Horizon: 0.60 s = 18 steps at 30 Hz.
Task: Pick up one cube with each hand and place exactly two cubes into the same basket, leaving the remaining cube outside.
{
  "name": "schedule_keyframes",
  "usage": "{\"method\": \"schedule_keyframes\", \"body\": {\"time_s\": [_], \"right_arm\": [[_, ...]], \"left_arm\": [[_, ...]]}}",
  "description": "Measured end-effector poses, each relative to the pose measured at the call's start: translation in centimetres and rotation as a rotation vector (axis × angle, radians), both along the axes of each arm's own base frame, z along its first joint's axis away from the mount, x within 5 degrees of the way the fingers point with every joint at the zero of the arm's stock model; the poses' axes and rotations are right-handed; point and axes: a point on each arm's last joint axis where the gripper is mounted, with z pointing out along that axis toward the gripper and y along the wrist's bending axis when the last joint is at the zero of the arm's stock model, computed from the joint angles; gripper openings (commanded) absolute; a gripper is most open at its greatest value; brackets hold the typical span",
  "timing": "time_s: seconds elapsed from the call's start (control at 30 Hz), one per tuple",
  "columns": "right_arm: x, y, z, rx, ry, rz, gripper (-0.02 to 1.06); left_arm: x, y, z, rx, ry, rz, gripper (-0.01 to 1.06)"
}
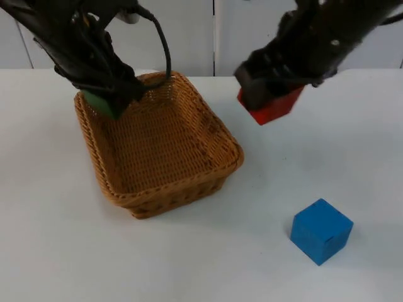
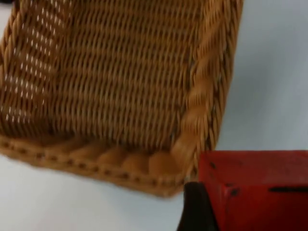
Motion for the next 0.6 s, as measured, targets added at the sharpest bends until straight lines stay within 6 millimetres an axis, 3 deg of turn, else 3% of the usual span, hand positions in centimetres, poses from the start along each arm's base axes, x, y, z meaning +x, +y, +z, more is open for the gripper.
{"method": "schedule_keyframes", "body": {"time_s": [0.27,0.37,0.6], "right_arm": [[1.8,3.8,-1.3,-0.019,0.019,0.087,0.0],[2.3,5.4,-2.8,-0.017,0.039,0.112,0.0],[2.7,6.5,-5.4,-0.034,0.075,0.144,0.0]], "left_arm": [[1.3,-0.5,-1.9,0.003,-0.042,-0.038,0.0],[2.3,-0.7,-2.8,0.011,-0.048,-0.048,0.0],[4.1,-0.3,-4.7,0.024,-0.031,-0.035,0.0]]}}
